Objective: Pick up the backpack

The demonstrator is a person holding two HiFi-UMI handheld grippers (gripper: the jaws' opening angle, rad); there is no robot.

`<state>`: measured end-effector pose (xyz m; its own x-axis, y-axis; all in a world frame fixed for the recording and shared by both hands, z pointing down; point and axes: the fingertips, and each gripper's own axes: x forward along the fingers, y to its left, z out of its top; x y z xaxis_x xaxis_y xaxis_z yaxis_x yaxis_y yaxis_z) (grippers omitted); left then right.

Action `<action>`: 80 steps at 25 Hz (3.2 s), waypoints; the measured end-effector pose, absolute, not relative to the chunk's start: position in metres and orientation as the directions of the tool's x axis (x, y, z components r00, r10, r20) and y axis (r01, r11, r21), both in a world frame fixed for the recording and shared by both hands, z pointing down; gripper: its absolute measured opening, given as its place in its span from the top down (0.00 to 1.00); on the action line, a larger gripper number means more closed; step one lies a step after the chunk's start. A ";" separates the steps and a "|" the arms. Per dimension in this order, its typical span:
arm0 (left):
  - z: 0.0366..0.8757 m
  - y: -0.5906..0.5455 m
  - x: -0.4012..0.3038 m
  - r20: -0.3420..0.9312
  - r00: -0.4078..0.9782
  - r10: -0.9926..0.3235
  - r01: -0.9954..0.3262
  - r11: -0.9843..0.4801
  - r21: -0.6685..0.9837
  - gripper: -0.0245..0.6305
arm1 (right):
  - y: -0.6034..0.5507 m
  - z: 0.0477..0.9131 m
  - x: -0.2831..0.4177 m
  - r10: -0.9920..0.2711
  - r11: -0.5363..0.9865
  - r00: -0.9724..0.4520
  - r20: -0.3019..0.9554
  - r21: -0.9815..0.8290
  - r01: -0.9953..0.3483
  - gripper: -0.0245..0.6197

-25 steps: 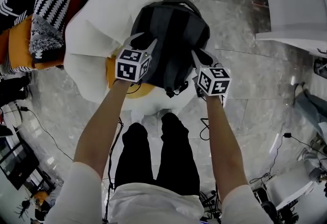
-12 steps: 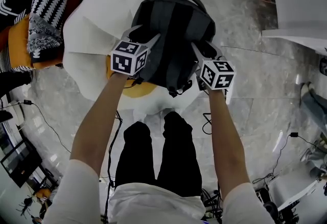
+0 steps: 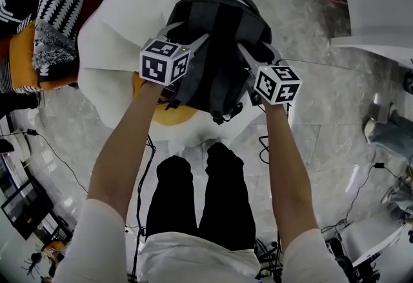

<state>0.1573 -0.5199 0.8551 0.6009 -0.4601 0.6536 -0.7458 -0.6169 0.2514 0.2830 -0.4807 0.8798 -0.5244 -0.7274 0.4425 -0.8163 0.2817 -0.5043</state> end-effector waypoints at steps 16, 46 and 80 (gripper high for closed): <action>0.840 -0.513 0.155 0.670 0.611 -0.421 -0.723 -0.643 0.255 0.79 | -0.474 0.854 0.275 -0.714 0.301 -0.568 0.409 -0.554 -0.776 0.81; 0.729 -0.376 0.110 0.696 0.639 -0.328 -0.714 -0.588 0.379 0.88 | -0.337 0.740 0.238 -0.656 0.215 -0.598 0.461 -0.645 -0.733 0.89; 0.591 -0.337 0.041 0.595 0.708 -0.380 -0.652 -0.676 0.344 0.90 | -0.282 0.597 0.185 -0.704 0.293 -0.581 0.408 -0.578 -0.761 0.90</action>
